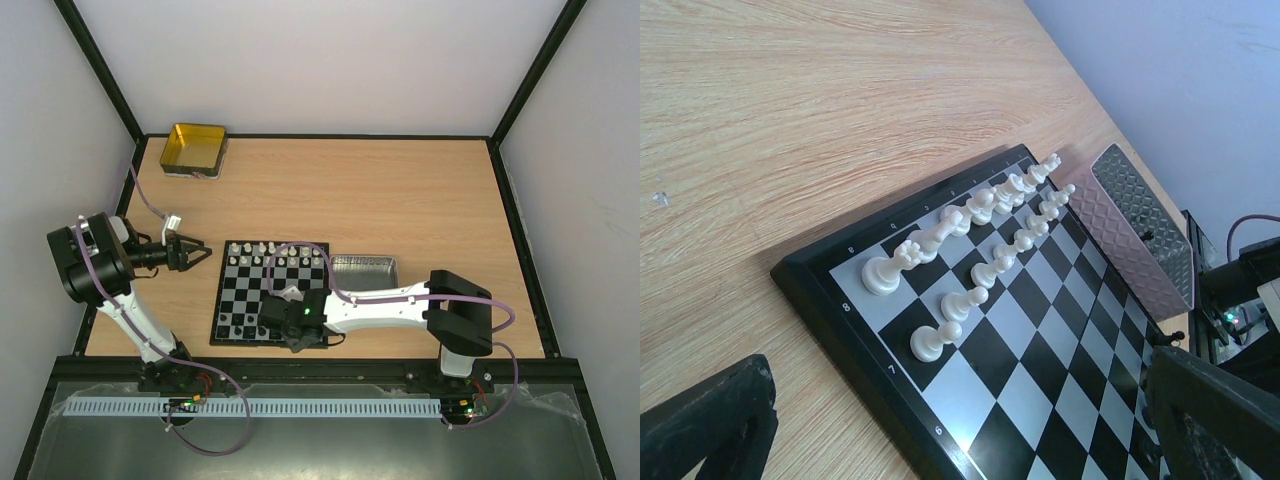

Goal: Set up the chess pieces on the board
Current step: Place the chess piece on the chessboard.

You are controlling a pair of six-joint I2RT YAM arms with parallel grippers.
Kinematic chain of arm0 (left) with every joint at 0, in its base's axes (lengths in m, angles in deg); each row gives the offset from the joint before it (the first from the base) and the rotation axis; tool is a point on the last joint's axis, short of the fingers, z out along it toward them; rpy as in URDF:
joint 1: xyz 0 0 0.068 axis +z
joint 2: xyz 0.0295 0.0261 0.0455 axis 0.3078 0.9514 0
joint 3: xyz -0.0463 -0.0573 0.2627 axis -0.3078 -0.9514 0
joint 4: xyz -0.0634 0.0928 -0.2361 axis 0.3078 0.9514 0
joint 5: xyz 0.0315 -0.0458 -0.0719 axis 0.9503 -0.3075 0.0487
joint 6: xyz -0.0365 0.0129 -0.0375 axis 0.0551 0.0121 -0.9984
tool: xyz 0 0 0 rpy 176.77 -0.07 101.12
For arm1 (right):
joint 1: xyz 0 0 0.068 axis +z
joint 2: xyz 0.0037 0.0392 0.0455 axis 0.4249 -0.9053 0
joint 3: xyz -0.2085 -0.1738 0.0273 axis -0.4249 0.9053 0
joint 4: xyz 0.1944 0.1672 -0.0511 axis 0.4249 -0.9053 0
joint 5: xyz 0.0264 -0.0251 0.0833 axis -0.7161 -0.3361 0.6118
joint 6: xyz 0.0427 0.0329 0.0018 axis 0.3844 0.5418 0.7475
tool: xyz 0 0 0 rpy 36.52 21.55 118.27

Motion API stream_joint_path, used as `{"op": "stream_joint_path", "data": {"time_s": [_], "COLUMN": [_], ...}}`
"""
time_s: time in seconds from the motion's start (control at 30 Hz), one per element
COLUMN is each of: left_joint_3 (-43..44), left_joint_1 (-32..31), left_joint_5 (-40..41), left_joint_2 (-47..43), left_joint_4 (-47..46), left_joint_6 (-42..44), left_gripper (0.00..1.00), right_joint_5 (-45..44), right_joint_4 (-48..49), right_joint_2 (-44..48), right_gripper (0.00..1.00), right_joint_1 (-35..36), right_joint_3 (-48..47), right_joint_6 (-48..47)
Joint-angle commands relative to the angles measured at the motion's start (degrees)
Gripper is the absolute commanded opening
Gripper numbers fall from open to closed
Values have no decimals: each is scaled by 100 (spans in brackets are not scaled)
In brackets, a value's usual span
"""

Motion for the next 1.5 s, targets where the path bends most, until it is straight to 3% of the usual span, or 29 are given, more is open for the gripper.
{"op": "stream_joint_path", "data": {"time_s": [0.0,0.9,1.47], "left_joint_3": [72,117,135], "left_joint_1": [35,43,48], "left_joint_5": [-223,-239,-244], "left_joint_2": [63,127,141], "left_joint_4": [106,253,301], "left_joint_6": [277,425,466], "left_gripper": [100,100,100], "right_joint_5": [30,45,181], "right_joint_4": [42,23,166], "right_joint_2": [-77,-94,27], "right_gripper": [5,17,19], "right_joint_1": [-23,-119,-119], "right_joint_3": [77,87,235], "right_joint_6": [49,-7,66]}}
